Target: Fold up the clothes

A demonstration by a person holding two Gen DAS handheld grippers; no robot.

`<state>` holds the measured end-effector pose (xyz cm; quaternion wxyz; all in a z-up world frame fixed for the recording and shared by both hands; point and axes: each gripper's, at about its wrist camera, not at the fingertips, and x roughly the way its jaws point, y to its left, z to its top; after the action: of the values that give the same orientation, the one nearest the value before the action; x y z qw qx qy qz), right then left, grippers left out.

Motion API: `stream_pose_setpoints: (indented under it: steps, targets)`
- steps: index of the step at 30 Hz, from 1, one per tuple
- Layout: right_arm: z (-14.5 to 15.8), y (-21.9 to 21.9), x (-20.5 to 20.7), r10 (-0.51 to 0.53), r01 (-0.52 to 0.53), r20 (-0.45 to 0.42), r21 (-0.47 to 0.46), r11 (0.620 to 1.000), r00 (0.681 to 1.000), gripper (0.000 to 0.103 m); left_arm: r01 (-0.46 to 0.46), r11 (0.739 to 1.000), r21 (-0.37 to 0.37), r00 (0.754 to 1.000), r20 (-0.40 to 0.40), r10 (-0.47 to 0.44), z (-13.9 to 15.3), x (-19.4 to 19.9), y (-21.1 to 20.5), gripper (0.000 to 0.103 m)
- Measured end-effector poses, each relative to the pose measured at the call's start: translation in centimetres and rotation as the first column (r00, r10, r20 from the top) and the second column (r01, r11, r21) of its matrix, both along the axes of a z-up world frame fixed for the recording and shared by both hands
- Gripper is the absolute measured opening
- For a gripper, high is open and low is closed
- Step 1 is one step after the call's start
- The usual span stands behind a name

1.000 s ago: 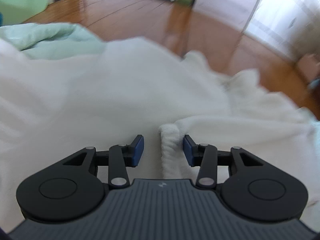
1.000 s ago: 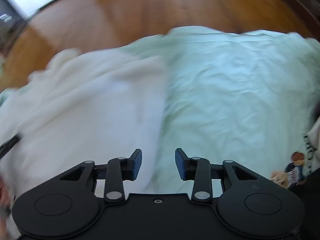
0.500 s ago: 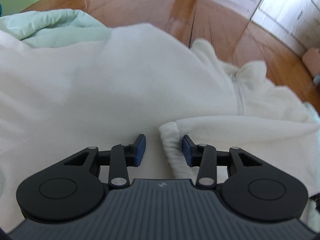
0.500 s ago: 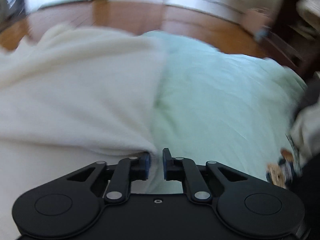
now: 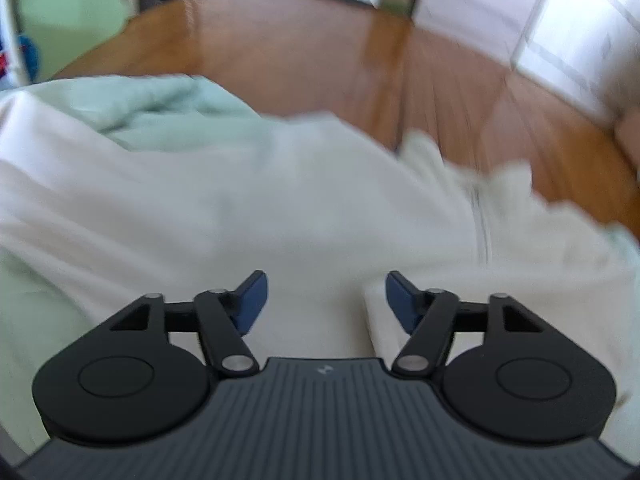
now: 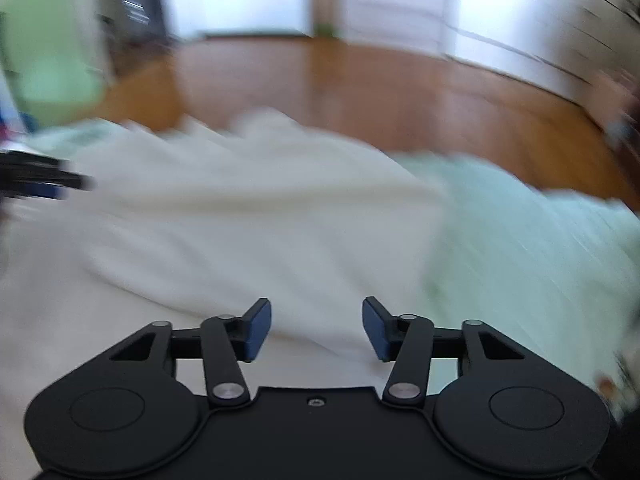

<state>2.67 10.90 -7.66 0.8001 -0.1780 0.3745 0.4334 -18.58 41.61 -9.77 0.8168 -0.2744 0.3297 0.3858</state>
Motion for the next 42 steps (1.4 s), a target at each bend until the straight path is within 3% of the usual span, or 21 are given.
stream_pose_setpoints:
  steps: [4, 10, 14, 17, 20, 24, 29, 30, 31, 32, 33, 36, 39, 42]
  targets:
    - [2.0, 3.5, -2.3, 0.115, -0.115, -0.01, 0.069, 0.991, 0.993, 0.063, -0.178, 0.984, -0.012, 0.983, 0.04, 0.178, 1.5, -3.7, 2.7, 0.07]
    - [1.3, 11.2, -4.7, 0.063, -0.062, -0.011, 0.067, 0.996, 0.998, 0.063, -0.384, 0.92, -0.078, 0.922, 0.024, 0.387, 1.0, -10.6, 6.8, 0.07]
    - [1.3, 14.5, -5.9, 0.115, -0.11, -0.043, 0.1, 0.989, 0.992, 0.063, -0.396, 0.915, -0.078, 0.898, 0.174, 0.404, 0.2, -15.6, 7.9, 0.067]
    - [1.0, 16.4, -6.6, 0.136, -0.134, -0.022, 0.072, 0.988, 0.99, 0.063, -0.438, 0.892, -0.109, 0.876, 0.172, 0.451, -0.5, -17.7, 9.3, 0.068]
    - [0.7, 17.7, -6.7, 0.082, -0.075, -0.093, 0.076, 0.994, 0.992, 0.063, -0.465, 0.876, -0.127, 0.868, 0.13, 0.479, -1.5, -18.9, 10.8, 0.069]
    - [-0.1, 17.9, -7.8, 0.05, -0.04, -0.145, 0.068, 0.997, 0.988, 0.063, -0.498, 0.831, -0.247, 0.829, 0.145, 0.54, -3.9, -20.5, 12.1, 0.07]
    - [-1.5, 16.9, -9.9, 0.05, -0.047, -0.156, 0.024, 0.999, 0.987, 0.063, -0.561, 0.777, -0.284, 0.735, 0.262, 0.626, -5.3, -22.3, 15.1, 0.07]
    - [-1.9, 16.7, -10.1, 0.056, -0.056, -0.16, 0.004, 0.998, 0.986, 0.063, -0.549, 0.784, -0.289, 0.736, 0.278, 0.618, -5.5, -22.4, 15.8, 0.067]
    - [-2.4, 16.6, -10.2, 0.061, -0.064, -0.164, -0.015, 0.998, 0.985, 0.063, -0.519, 0.802, -0.296, 0.748, 0.297, 0.594, -5.7, -22.5, 16.6, 0.055]
    - [-2.8, 16.4, -10.2, 0.061, -0.067, -0.164, -0.03, 0.997, 0.985, 0.063, -0.507, 0.811, -0.291, 0.753, 0.31, 0.581, -5.7, -22.6, 16.8, 0.019]
    - [-3.1, 16.3, -10.3, 0.058, -0.065, -0.161, -0.043, 0.997, 0.985, 0.063, -0.497, 0.82, -0.284, 0.756, 0.322, 0.57, -5.6, -22.7, 16.9, 0.014]
    - [-3.9, 16.0, -10.1, 0.034, -0.045, -0.157, -0.07, 0.997, 0.987, 0.063, -0.493, 0.839, -0.23, 0.734, 0.408, 0.543, -4.3, -22.9, 14.9, 0.013]
    - [-4.1, 15.9, -9.6, 0.015, -0.026, -0.16, -0.067, 0.997, 0.987, 0.063, -0.447, 0.891, -0.08, 0.78, 0.453, 0.432, -1.3, -20.9, 11.3, 0.013]
    - [-4.3, 15.7, -9.2, -0.003, -0.008, -0.168, -0.063, 0.998, 0.986, 0.063, -0.319, 0.947, 0.046, 0.828, 0.498, 0.255, 2.1, -18.0, 6.9, 0.013]
